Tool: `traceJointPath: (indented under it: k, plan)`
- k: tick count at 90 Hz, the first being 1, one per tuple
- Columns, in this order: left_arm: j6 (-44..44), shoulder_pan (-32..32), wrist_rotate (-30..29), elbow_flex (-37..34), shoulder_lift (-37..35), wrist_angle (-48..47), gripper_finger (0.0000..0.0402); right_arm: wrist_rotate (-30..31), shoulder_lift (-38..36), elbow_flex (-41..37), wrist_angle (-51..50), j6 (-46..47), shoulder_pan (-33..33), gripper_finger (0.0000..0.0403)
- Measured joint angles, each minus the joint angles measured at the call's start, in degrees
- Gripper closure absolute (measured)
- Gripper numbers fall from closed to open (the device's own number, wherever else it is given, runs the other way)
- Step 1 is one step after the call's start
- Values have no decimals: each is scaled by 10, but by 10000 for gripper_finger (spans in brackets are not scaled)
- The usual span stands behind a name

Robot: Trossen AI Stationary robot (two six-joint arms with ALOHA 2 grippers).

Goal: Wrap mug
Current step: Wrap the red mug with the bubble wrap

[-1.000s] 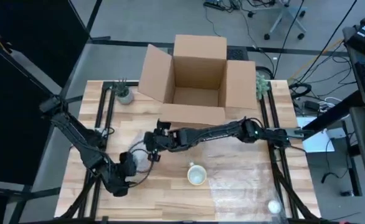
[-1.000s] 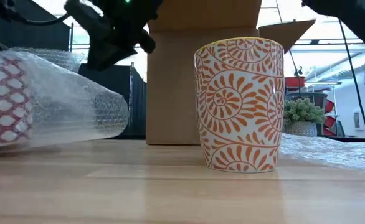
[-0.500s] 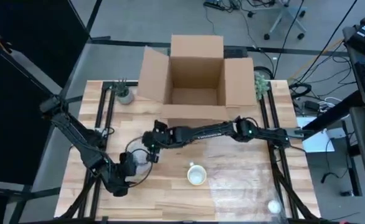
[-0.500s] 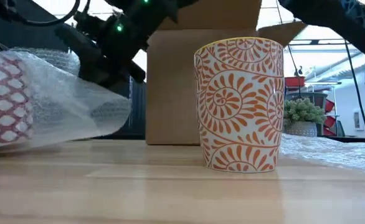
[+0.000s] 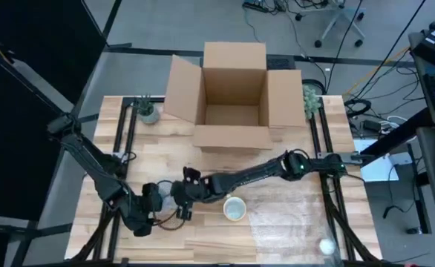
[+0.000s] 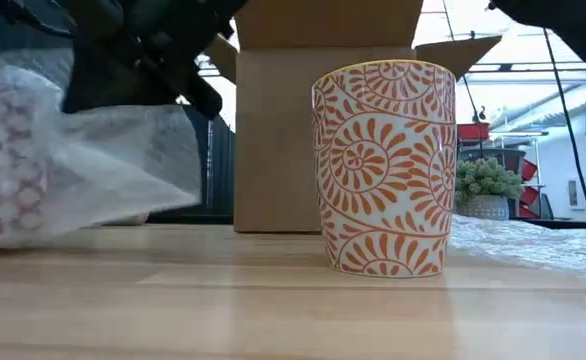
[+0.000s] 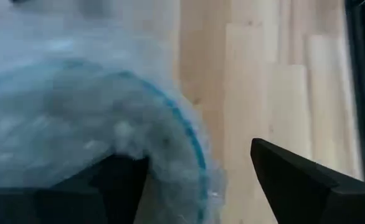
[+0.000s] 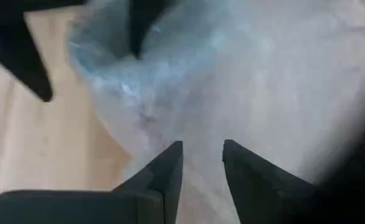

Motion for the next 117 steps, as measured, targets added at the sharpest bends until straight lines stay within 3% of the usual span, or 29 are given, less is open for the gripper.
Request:
traceJointPath:
  k: [21,42,55,62,93,117]
  plan:
    - [27,1,-1,12,0,-11,132,3,-3,0,-5,-2,11,300]
    - [28,8,-5,12,0,-8,132,1,-43,0,-40,-62,10,300]
    - [28,8,-21,12,-1,-3,132,0,-47,0,28,-66,7,300]
    - [28,8,-25,12,-1,-3,132,1,-40,2,73,-87,3,300]
    - [25,12,-29,13,-1,-6,132,1,3,1,92,-94,-8,300]
    - [14,17,-32,77,-1,-70,132,1,14,1,86,-94,-4,300]
